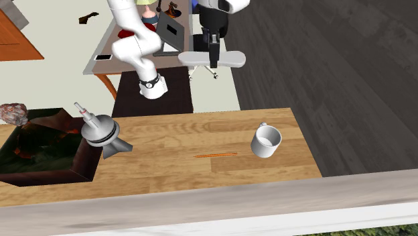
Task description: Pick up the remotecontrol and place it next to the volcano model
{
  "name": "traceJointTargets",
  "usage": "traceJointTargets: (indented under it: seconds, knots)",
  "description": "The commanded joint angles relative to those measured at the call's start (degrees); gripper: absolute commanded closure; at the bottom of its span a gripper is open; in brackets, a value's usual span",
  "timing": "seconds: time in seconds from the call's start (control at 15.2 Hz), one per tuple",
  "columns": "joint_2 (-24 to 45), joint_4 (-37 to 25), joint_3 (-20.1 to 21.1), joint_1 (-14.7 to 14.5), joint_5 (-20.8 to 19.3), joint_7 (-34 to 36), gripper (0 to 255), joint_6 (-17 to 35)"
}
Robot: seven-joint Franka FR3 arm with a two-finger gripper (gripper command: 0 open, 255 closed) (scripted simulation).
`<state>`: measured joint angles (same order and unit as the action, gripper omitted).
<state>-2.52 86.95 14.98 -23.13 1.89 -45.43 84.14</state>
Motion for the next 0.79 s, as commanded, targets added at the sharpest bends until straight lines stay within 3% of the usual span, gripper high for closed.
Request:
traceJointTargets:
  seconds: [0.0, 0.33, 0.73]
  knots:
    - [0.76, -2.42, 0.06, -0.04, -0.19, 0.15, 255, -1.69]
    - [2.86, -8.92, 0.3, -0.26, -0.73, 0.63, 255, -6.15]
    - [-0.73, -4.81, -4.39, 4.16, -0.1, -8.38, 255, -5.74]
